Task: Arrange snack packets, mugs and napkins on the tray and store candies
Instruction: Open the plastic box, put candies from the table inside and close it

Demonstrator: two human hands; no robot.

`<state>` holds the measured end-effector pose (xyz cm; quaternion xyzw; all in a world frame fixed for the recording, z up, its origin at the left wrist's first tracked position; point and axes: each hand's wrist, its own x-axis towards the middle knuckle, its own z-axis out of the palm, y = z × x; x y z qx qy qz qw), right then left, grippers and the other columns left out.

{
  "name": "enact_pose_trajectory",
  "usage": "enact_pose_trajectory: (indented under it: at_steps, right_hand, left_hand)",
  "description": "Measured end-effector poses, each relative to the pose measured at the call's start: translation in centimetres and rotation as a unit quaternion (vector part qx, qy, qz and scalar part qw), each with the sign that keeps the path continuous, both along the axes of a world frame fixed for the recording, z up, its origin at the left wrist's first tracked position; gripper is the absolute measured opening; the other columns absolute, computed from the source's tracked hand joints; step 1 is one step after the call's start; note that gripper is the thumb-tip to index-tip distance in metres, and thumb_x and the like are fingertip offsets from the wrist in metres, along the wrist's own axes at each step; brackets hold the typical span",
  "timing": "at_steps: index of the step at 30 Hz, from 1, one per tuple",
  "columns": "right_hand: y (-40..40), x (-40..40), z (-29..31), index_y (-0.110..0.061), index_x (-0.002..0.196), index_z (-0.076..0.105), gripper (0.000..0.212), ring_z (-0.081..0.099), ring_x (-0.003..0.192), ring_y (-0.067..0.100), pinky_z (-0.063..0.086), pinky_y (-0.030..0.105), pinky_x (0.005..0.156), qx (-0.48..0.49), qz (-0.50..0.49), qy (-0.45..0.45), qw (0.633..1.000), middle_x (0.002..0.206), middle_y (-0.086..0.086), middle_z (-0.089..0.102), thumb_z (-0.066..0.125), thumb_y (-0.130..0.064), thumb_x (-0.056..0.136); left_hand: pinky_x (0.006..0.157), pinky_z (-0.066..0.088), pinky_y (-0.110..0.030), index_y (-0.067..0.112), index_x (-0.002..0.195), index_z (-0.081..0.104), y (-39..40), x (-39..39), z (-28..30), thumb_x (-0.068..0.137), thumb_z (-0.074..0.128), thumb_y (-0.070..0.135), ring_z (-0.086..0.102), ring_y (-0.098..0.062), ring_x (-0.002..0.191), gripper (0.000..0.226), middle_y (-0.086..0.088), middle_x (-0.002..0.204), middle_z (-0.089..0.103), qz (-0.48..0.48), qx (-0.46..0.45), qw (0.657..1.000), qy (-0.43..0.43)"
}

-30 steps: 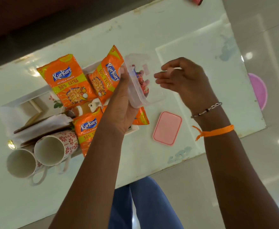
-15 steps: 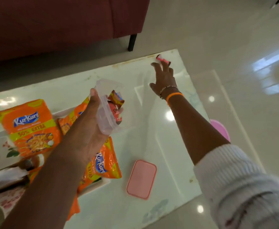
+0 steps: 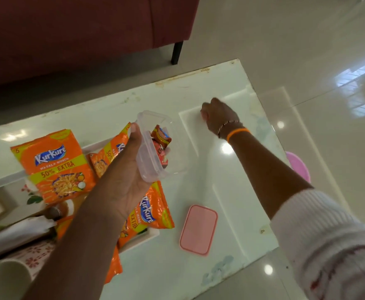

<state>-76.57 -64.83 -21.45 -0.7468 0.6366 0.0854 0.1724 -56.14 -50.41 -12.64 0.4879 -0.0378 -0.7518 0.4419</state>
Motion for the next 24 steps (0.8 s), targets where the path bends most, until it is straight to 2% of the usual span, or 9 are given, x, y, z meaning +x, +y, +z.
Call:
enact_pose_trajectory:
  at_steps: [3, 7, 9, 12, 14, 17, 20, 22, 24]
  right_hand:
    - [5.3, 1.0, 0.8, -0.009, 0.093, 0.051, 0.009, 0.059, 0.095, 0.038, 0.047, 0.036, 0.075, 0.020, -0.080, -0.090, 0.993, 0.102, 0.019, 0.061, 0.049, -0.009, 0.085]
    - [12.0, 2.0, 3.2, -0.014, 0.092, 0.037, 0.022, 0.059, 0.074, 0.031, 0.045, 0.032, 0.067, 0.041, -0.222, -0.249, 0.942, 0.087, 0.004, 0.061, 0.050, -0.002, 0.080]
    - [14.9, 2.5, 4.9, -0.012, 0.100, 0.040, 0.020, 0.063, 0.063, 0.028, 0.051, 0.036, 0.065, 0.037, -0.252, -0.316, 0.914, 0.086, 0.004, 0.062, 0.046, -0.001, 0.085]
    - [18.5, 3.7, 7.6, -0.016, 0.100, 0.038, 0.015, 0.063, 0.055, 0.011, 0.052, 0.030, 0.059, 0.012, -0.307, -0.405, 0.862, 0.092, 0.006, 0.062, 0.045, -0.006, 0.092]
    - [20.7, 5.1, 9.6, -0.017, 0.099, 0.033, 0.017, 0.065, 0.061, 0.014, 0.054, 0.034, 0.064, 0.000, -0.327, -0.425, 0.844, 0.095, 0.008, 0.057, 0.047, -0.009, 0.094]
    - [23.5, 7.3, 12.6, -0.019, 0.100, 0.029, 0.026, 0.068, 0.065, 0.010, 0.053, 0.031, 0.064, -0.006, -0.295, -0.419, 0.859, 0.086, 0.005, 0.053, 0.051, -0.010, 0.092]
    - [25.7, 9.5, 14.6, -0.019, 0.101, 0.030, 0.032, 0.068, 0.067, 0.024, 0.051, 0.033, 0.065, 0.010, -0.255, -0.395, 0.883, 0.083, 0.002, 0.058, 0.057, -0.008, 0.086]
    - [26.8, 10.4, 14.8, -0.014, 0.107, 0.038, 0.030, 0.066, 0.069, 0.026, 0.048, 0.031, 0.065, 0.026, -0.252, -0.390, 0.885, 0.079, 0.000, 0.062, 0.058, -0.011, 0.085]
    - [27.7, 10.1, 14.1, -0.010, 0.111, 0.042, 0.027, 0.064, 0.068, 0.023, 0.046, 0.030, 0.067, -0.014, -0.279, -0.377, 0.883, 0.072, -0.006, 0.061, 0.054, -0.015, 0.087]
  left_hand:
    - [0.088, 0.056, -0.040, 0.021, 0.131, 0.050, 1.6, 0.5, 0.1, 0.069, 0.051, 0.053, 0.067, -0.019, 0.106, 0.070, -0.003, 0.122, 0.067, 0.016, 0.002, 1.000, 0.003]
    - [0.071, 0.060, -0.033, 0.019, 0.123, 0.056, 4.8, 1.3, -0.5, 0.084, 0.039, 0.051, 0.070, -0.014, 0.090, 0.053, -0.001, 0.107, 0.072, 0.040, -0.007, 0.999, 0.025]
    - [0.084, 0.055, -0.038, 0.017, 0.132, 0.049, 6.5, 1.4, -0.5, 0.089, 0.034, 0.050, 0.066, -0.014, 0.092, 0.055, -0.003, 0.118, 0.065, 0.034, -0.005, 0.999, 0.015]
    - [0.087, 0.052, -0.041, 0.020, 0.131, 0.047, 9.3, 1.1, 0.2, 0.071, 0.043, 0.054, 0.059, -0.020, 0.106, 0.069, -0.003, 0.119, 0.061, 0.004, -0.010, 1.000, 0.028]
    - [0.086, 0.054, -0.040, 0.015, 0.140, 0.038, 10.8, 0.8, 0.7, 0.070, 0.042, 0.050, 0.050, -0.027, 0.118, 0.078, -0.009, 0.134, 0.051, 0.011, -0.005, 0.999, 0.036]
    - [0.099, 0.044, -0.038, 0.010, 0.143, 0.032, 12.7, 0.7, 1.4, 0.079, 0.041, 0.038, 0.046, -0.027, 0.123, 0.071, -0.015, 0.148, 0.039, 0.043, -0.002, 0.998, 0.039]
    - [0.083, 0.056, -0.027, 0.015, 0.133, 0.042, 14.7, 1.1, 0.9, 0.098, 0.024, 0.033, 0.065, -0.015, 0.101, 0.044, -0.006, 0.126, 0.059, 0.007, -0.016, 0.999, 0.036]
    - [0.078, 0.057, -0.025, 0.015, 0.130, 0.045, 15.5, 1.2, 0.6, 0.101, 0.018, 0.034, 0.067, -0.011, 0.089, 0.043, 0.001, 0.102, 0.068, -0.008, 0.011, 1.000, 0.011]
    - [0.080, 0.054, -0.027, 0.014, 0.128, 0.046, 16.3, 1.5, 0.8, 0.100, 0.022, 0.039, 0.063, -0.014, 0.091, 0.045, -0.001, 0.102, 0.066, -0.017, 0.015, 1.000, -0.020]
